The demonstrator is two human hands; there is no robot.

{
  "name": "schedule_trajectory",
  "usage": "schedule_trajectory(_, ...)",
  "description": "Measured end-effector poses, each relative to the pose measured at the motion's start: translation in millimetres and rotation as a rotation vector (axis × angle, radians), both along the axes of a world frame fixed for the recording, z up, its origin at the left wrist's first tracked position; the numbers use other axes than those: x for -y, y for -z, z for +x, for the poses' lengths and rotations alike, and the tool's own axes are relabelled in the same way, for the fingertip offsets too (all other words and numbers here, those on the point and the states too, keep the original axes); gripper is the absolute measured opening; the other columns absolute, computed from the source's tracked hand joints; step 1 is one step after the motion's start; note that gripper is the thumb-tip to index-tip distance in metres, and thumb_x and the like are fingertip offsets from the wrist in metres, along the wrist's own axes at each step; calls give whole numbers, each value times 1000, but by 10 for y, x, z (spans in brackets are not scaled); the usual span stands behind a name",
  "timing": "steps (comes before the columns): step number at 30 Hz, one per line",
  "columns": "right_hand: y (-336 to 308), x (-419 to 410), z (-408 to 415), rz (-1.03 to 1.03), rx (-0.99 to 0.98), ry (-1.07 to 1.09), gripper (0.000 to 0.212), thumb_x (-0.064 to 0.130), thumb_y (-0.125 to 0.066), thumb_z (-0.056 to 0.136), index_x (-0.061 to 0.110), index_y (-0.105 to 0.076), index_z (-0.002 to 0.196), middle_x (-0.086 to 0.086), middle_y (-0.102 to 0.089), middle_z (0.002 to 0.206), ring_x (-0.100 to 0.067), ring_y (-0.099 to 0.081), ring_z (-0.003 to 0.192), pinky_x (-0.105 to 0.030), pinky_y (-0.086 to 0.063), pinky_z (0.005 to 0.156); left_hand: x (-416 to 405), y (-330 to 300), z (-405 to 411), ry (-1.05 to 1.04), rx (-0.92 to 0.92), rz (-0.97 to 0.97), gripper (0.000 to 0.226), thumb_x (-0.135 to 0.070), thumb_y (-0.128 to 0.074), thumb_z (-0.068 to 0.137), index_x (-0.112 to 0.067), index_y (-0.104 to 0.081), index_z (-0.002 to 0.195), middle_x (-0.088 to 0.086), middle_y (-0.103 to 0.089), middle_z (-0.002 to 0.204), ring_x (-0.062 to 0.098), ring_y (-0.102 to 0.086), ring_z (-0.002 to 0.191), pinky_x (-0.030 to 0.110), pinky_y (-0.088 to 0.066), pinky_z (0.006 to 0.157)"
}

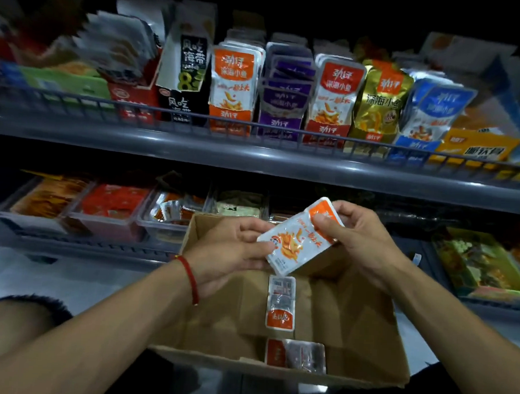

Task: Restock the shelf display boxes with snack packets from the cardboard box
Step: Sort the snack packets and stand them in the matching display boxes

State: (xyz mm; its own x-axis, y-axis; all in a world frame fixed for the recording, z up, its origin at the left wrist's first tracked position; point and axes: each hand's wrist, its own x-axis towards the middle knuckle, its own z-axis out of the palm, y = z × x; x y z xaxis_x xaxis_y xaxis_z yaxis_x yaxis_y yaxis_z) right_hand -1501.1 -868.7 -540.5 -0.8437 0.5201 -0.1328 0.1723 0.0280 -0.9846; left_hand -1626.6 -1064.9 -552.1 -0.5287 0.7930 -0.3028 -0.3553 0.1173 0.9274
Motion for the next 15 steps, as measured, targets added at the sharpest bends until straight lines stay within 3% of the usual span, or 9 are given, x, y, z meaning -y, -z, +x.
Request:
schedule_trajectory(4, -20, 137, -60, -151, -68, 81, 27, 18, -73, 87, 2, -71, 109, -19, -77, 102, -32, -75, 97, -42, -58, 91, 60, -107, -101, -116, 109, 63, 19, 1, -65, 90, -2, -67, 108, 16, -76, 102, 24, -73, 89, 35, -61, 78)
schedule_trajectory(9, -211, 262, -210, -222, -119, 147, 32, 18, -75, 83, 1, -72, 110, -20, -77, 101, -24, -77, 87, -29, -61, 73, 132, -278, -225, -134, 187, 177, 27, -4, -65, 90, 2, -67, 116, 18, -74, 107, 23, -72, 90, 32, -62, 73)
schedule_trajectory(12, -519, 324, -320, -8, -122, 150, 29, 20, -77, 79, 4, -74, 104, -15, -78, 97, -25, -77, 86, -32, -62, 77, 175, -360, -312, -227, 127, 233, 25, -8, -69, 88, 1, -69, 112, 17, -76, 101, 21, -74, 86, 30, -61, 68)
schedule_trajectory(15, -961, 415, -478, 459, -162, 117, 16, 21, -78, 84, 13, -76, 99, -2, -79, 91, -15, -76, 85, -28, -63, 75, 211, -420, -417, -391, -63, 217, 21, -13, -75, 86, 0, -69, 101, 15, -77, 88, 20, -73, 69, 28, -61, 61)
